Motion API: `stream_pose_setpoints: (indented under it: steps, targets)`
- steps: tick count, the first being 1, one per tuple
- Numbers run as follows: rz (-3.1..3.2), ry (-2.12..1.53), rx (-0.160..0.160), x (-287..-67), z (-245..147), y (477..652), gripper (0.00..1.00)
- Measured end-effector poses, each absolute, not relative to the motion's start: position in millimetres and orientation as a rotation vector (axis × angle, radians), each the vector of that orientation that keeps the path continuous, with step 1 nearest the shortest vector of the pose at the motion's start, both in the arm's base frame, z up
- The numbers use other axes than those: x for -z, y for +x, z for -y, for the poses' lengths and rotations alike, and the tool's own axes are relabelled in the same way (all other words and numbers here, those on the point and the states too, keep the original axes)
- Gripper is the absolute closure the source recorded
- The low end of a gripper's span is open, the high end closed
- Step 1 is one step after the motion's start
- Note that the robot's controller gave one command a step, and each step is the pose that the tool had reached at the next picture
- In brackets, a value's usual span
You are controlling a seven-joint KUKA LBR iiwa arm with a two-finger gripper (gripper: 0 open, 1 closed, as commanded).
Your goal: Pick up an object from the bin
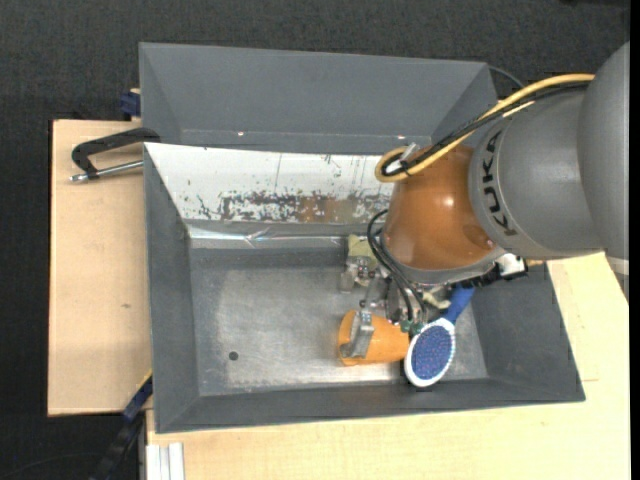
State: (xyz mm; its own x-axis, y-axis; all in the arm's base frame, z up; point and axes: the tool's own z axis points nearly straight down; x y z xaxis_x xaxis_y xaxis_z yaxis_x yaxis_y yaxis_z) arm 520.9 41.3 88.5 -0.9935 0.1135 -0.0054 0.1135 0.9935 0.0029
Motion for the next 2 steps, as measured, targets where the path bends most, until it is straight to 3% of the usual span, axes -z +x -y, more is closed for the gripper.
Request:
stream_pose_setpoints:
  steps: [1,2]
  targets:
    - [-3.131,0.179,-0.004,-89,-41,521.0,1.00]
    - [-3.122,0.164,-0.006,-321,-56,496.1,1.00]
